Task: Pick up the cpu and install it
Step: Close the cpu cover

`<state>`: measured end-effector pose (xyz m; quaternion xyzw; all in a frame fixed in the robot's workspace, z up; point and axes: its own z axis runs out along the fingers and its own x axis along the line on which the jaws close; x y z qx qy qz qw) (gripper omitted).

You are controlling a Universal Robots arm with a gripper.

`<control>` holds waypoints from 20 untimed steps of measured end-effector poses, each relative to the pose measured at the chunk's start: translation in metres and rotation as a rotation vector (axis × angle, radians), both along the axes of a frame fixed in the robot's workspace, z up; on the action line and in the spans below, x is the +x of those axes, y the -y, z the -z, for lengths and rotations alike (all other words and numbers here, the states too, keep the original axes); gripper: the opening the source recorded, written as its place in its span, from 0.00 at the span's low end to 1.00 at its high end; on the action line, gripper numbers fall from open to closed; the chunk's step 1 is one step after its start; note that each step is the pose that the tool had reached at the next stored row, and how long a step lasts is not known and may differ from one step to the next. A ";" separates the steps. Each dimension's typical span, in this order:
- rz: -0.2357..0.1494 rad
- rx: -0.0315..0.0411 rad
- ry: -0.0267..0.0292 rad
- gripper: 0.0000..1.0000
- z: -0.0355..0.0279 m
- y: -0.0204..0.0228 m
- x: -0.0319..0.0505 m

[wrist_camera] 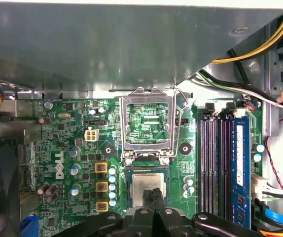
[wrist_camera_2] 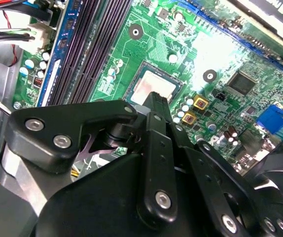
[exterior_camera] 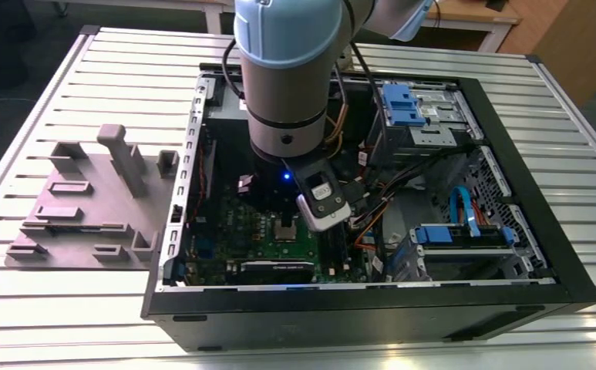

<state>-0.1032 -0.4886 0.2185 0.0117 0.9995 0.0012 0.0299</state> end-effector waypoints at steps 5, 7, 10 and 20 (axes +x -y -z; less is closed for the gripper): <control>0.000 -0.0004 -0.0002 0.10 -0.0011 0.0000 0.0000; 0.000 -0.0005 -0.0003 0.10 -0.0023 0.0001 0.0000; 0.000 0.0001 0.0000 0.10 -0.0024 0.0000 0.0000; 0.000 0.0022 -0.0001 0.10 -0.0051 0.0000 0.0000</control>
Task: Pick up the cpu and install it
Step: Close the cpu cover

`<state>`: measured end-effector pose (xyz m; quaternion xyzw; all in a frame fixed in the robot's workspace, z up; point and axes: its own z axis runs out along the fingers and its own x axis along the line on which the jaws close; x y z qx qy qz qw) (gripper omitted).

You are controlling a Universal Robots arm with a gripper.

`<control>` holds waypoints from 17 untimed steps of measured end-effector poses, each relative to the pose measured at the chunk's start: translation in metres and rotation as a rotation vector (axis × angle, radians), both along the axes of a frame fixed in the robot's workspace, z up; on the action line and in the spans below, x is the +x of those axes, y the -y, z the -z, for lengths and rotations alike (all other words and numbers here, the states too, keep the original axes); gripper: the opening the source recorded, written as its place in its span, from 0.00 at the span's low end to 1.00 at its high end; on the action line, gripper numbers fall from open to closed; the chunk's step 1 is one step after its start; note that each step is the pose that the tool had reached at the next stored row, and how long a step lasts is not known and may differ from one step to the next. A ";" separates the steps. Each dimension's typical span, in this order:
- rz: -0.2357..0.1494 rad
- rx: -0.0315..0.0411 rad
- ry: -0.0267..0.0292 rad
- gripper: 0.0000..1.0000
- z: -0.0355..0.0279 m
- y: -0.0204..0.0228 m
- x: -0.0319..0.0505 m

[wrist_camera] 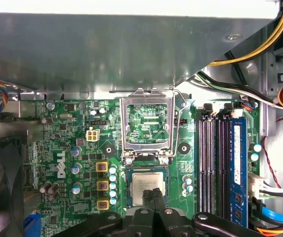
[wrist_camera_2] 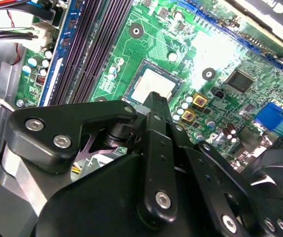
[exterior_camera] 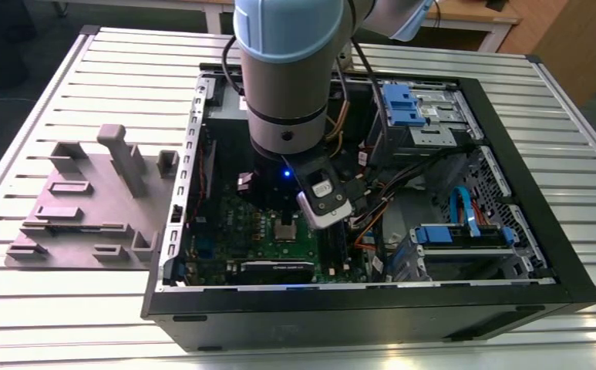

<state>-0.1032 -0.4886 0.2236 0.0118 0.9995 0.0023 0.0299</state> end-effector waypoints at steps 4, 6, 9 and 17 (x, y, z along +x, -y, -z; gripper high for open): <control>0.000 0.0002 0.0000 0.10 -0.0002 0.0000 0.0000; 0.000 0.0001 0.0001 0.10 -0.0004 0.0000 0.0000; 0.000 -0.0001 -0.0001 0.10 -0.0005 0.0000 0.0001; 0.000 0.0000 0.0000 0.10 -0.0004 -0.0012 0.0120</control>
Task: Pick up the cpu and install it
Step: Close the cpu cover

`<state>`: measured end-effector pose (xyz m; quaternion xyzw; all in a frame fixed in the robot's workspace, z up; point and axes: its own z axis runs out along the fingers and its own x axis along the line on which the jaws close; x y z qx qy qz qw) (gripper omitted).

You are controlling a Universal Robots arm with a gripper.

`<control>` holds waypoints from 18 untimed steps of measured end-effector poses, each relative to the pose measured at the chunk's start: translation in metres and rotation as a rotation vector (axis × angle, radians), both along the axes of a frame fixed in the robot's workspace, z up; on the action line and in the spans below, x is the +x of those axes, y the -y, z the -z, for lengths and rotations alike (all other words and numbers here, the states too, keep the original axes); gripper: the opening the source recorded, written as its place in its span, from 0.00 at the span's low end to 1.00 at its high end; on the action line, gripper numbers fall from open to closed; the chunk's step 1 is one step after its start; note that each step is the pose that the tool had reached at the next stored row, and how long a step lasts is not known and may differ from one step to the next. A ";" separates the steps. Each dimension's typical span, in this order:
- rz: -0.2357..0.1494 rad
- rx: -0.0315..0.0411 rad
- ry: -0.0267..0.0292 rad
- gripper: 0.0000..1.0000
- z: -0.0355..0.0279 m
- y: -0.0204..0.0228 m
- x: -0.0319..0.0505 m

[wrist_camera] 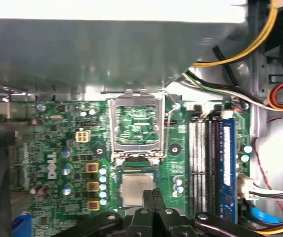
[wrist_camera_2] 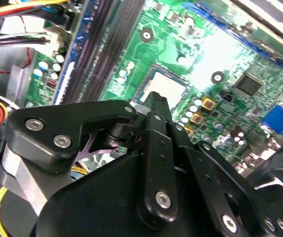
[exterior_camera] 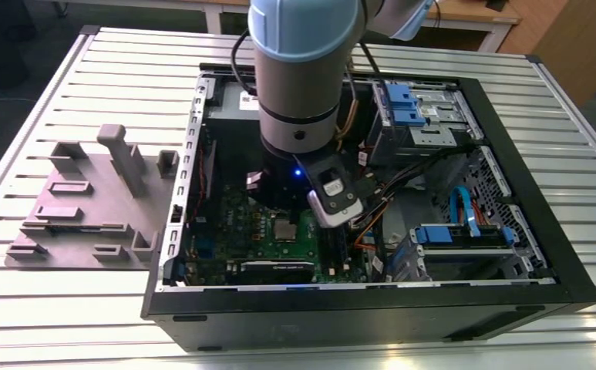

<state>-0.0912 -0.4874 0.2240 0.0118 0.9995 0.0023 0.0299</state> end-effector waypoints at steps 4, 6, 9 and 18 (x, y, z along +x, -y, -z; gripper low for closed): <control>0.000 0.0001 0.0001 0.10 0.0001 -0.0007 0.0101; 0.000 0.0001 0.0000 0.10 0.0001 -0.0011 0.0163; 0.000 0.0001 0.0000 0.10 0.0001 -0.0015 0.0248; 0.000 0.0005 0.0001 0.10 0.0002 -0.0016 0.0252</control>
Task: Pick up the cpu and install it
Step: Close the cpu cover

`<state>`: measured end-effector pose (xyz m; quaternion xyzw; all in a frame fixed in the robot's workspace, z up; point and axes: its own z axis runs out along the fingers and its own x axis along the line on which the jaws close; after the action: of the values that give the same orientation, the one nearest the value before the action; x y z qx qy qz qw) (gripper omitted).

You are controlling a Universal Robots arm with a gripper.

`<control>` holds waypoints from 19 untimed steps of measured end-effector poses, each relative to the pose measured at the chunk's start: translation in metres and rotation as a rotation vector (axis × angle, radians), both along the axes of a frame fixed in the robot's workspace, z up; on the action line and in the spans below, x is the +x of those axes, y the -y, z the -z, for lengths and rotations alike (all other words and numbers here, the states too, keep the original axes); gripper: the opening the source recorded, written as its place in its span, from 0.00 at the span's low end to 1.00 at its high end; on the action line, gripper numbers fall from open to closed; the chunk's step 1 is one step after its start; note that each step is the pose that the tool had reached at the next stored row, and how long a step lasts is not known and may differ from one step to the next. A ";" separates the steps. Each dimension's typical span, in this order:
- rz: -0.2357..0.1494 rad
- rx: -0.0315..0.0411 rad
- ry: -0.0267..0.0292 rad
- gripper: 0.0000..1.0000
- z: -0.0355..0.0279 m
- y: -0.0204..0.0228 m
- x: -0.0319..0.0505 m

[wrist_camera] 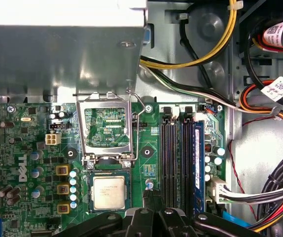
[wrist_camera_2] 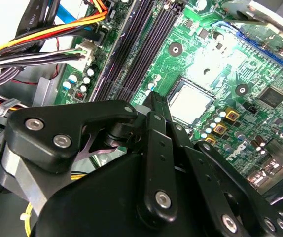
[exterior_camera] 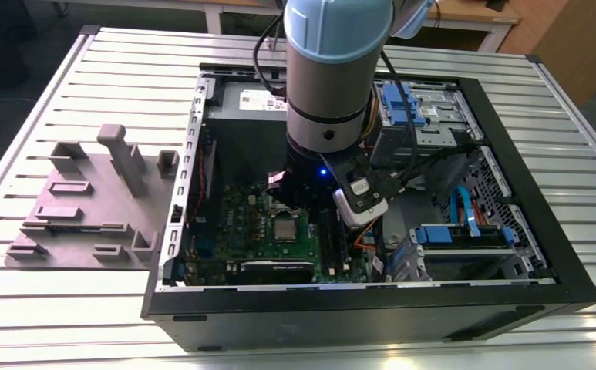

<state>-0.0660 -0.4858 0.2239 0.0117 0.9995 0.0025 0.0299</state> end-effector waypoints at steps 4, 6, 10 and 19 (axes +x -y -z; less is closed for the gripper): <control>0.000 -0.0001 -0.0001 0.10 0.0000 -0.0005 0.0001; 0.000 0.0000 -0.0001 0.10 0.0000 -0.0013 0.0000; 0.002 -0.0001 -0.0001 0.10 0.0001 -0.0057 -0.0002; 0.006 0.0000 -0.0001 0.10 0.0003 -0.0139 -0.0003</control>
<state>-0.0663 -0.4718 0.2236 0.0146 0.9994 0.0024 0.0299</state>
